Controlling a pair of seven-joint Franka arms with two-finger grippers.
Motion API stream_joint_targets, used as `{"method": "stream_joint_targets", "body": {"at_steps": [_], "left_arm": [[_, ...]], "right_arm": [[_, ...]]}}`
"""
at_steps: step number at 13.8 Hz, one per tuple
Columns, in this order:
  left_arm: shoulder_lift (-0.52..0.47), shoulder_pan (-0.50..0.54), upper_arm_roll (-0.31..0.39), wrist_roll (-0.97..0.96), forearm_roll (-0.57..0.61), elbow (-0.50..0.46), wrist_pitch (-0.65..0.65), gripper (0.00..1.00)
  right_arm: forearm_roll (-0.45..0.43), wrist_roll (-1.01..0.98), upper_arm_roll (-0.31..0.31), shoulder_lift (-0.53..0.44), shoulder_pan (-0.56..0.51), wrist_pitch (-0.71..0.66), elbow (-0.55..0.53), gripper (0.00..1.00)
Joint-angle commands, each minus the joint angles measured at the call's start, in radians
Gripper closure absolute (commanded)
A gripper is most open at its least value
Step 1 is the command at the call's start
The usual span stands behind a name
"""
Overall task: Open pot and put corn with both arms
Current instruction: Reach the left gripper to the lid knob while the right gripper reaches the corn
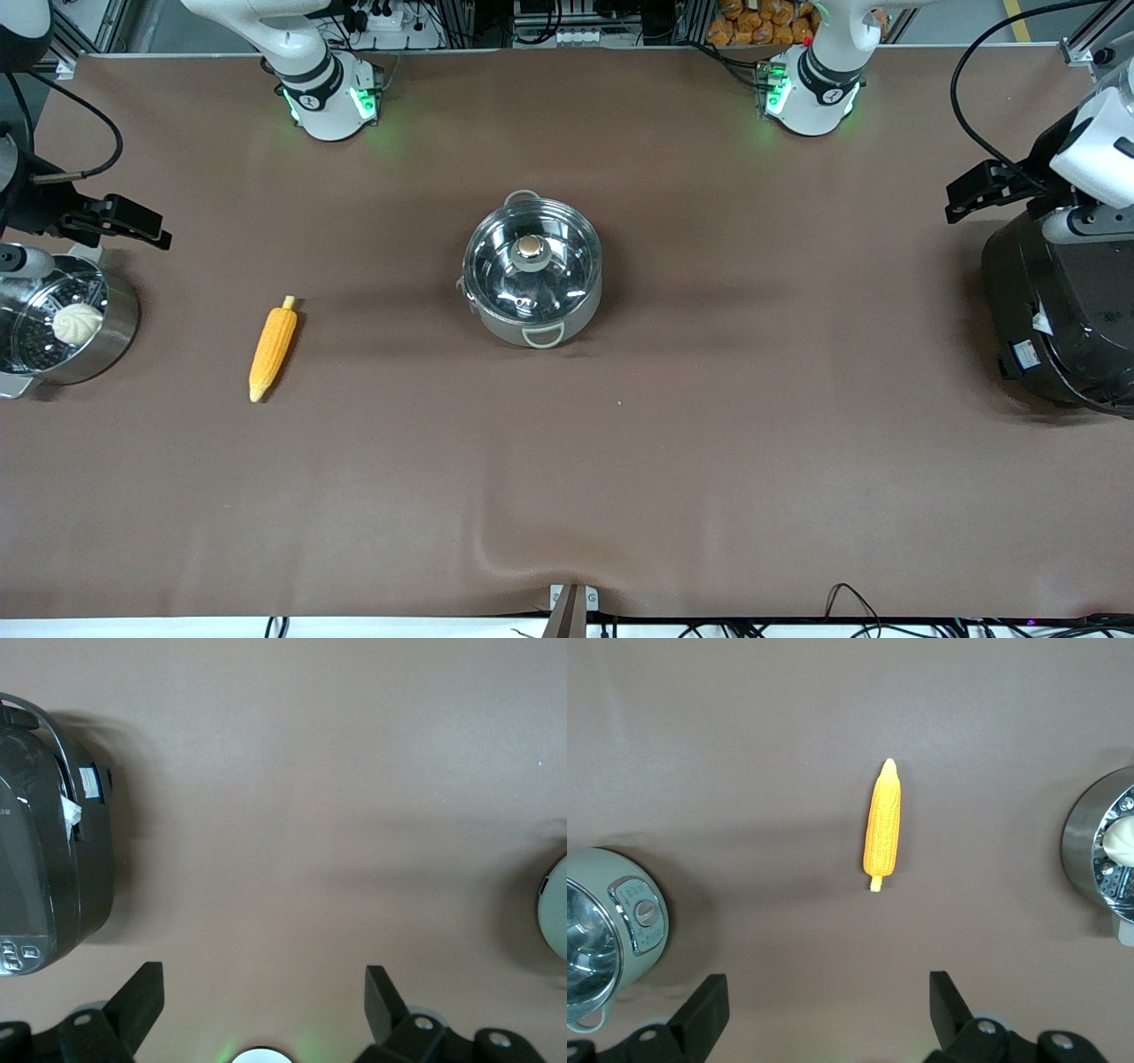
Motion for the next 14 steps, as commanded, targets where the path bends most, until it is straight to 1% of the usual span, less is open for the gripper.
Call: {"method": "stream_joint_targets", "body": {"at_steps": [1, 3, 5, 6, 8, 11, 14], "left_arm": [[0.004, -0.001, 0.003, 0.019, -0.004, 0.016, -0.007, 0.0], [0.006, -0.011, 0.002, 0.016, -0.004, 0.017, -0.007, 0.0], [0.033, -0.013, -0.003, 0.021, -0.019, 0.019, -0.007, 0.0], [0.041, -0.03, -0.011, 0.015, -0.054, 0.022, 0.004, 0.0], [0.096, -0.094, -0.04, -0.037, -0.063, 0.063, 0.026, 0.0], [0.202, -0.227, -0.046, -0.271, -0.065, 0.138, 0.071, 0.0], [0.318, -0.361, -0.044, -0.508, -0.065, 0.197, 0.151, 0.0]], "right_arm": [[0.005, 0.004, 0.002, -0.008, -0.006, -0.001, 0.006, 0.0], [0.002, 0.004, 0.001, -0.008, -0.009, -0.001, 0.006, 0.0], [0.0, 0.004, 0.001, -0.008, -0.009, 0.002, 0.006, 0.0], [-0.001, 0.001, 0.001, -0.008, -0.011, 0.011, 0.003, 0.0], [-0.001, -0.001, 0.001, -0.005, -0.018, 0.034, -0.006, 0.0], [-0.003, -0.012, -0.001, 0.003, -0.035, 0.153, -0.096, 0.0], [-0.003, -0.102, -0.001, 0.018, -0.07, 0.299, -0.204, 0.0]]}}
